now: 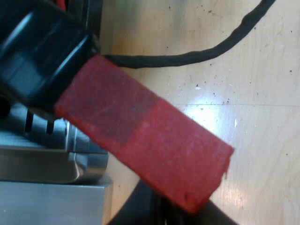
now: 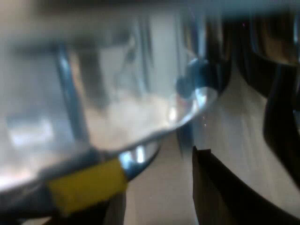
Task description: Put the handle in the coffee machine
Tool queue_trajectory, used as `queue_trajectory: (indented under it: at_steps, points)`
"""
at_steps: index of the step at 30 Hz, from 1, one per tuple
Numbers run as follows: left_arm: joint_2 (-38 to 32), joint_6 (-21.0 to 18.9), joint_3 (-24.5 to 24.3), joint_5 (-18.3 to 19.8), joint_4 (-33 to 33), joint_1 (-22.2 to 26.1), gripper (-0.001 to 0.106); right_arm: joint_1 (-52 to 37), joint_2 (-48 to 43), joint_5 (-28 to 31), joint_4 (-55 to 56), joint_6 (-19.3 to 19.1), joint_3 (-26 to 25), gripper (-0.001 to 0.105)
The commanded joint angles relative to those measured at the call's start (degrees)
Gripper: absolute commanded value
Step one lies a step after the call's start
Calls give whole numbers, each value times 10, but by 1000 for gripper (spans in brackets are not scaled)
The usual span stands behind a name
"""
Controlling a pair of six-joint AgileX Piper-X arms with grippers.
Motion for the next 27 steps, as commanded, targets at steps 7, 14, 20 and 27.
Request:
queue_trajectory:
  at_steps: [7, 14, 20, 27]
  points:
    - [-8, 34, -14, 79, -32, -17, 1, 14, -43, -30, 97, 79, -13, 39]
    - [-8, 43, -14, 83, -28, -17, 1, 26, -90, -80, 229, 141, 29, 39]
    - [-8, 43, -14, 83, -16, -17, 1, 49, -118, -91, 267, 141, 71, 39]
    - [-8, 43, -14, 83, -15, -17, 1, 80, -185, -100, 336, 143, 134, 39]
